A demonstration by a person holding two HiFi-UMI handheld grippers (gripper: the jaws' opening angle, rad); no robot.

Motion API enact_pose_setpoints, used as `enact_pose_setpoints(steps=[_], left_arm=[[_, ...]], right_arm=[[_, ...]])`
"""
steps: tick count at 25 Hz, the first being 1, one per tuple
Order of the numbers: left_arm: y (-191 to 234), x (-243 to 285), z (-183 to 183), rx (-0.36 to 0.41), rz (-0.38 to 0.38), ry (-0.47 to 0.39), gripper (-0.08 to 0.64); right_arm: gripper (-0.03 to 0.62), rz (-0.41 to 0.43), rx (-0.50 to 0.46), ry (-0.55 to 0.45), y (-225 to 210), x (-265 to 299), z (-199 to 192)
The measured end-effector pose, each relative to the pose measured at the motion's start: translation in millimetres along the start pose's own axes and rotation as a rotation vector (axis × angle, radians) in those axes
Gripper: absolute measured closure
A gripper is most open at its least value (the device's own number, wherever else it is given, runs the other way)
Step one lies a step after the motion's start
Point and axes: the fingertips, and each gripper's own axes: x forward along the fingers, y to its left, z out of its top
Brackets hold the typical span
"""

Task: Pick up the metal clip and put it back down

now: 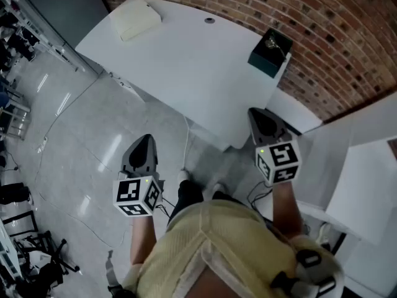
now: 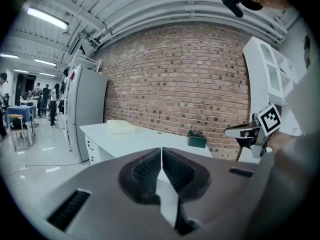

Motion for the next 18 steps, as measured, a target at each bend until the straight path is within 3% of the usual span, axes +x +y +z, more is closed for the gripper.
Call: enact_pose_setpoints(steps=[8,18], left_arm=[[27,11,6,0.042,-0.04,0.011,0.551],[63,37,16,0.091,-0.15,0.035,0.551]], right_arm=[[0.588,0.017,0.036,-0.008,28,22,5],[0.586,-0.074,0.034,0.002,40,57,20]])
